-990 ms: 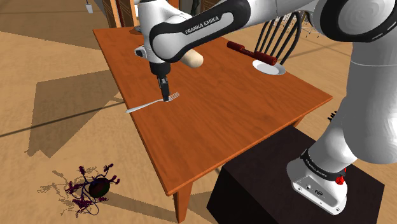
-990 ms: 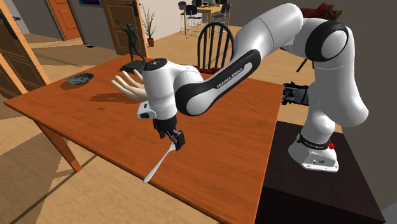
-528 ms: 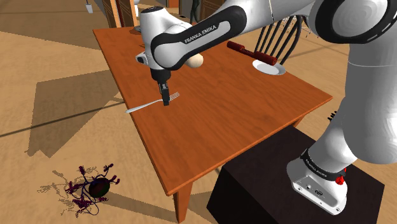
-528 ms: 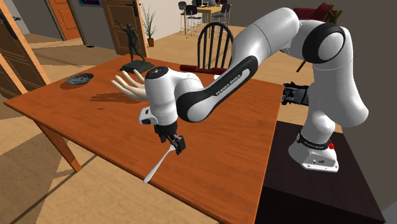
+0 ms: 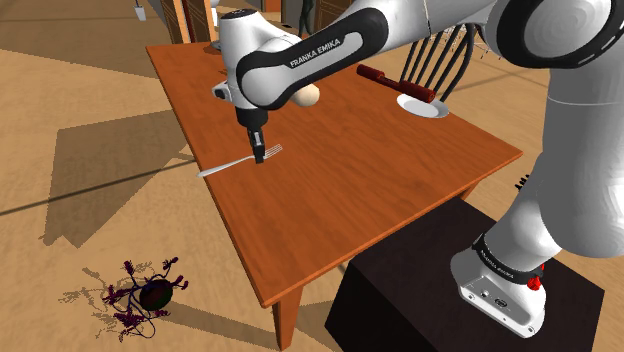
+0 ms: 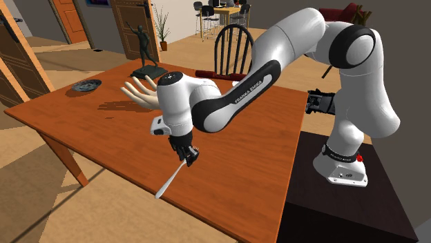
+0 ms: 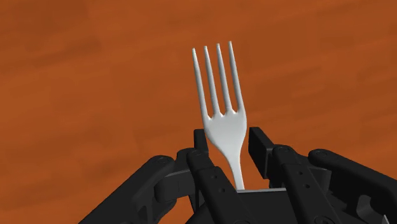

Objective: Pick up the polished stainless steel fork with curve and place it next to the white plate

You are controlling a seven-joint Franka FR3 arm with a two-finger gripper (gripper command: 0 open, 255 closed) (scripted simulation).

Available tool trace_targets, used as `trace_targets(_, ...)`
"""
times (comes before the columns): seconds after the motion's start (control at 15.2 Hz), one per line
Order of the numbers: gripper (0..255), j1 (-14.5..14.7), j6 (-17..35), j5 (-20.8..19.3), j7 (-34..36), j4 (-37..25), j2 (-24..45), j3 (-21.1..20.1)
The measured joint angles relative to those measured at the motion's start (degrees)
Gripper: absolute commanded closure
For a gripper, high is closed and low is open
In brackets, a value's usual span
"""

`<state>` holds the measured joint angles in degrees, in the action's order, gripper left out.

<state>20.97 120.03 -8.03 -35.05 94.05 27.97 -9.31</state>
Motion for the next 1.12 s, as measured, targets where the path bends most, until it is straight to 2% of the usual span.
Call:
trace_targets(0.53,255,-0.11,-0.18,-0.02,-0.04,-0.11,-0.08,0.1)
trace_targets(1.12,255,-0.12,-5.58,0.56,-0.5,-3.2,-2.34,-0.18)
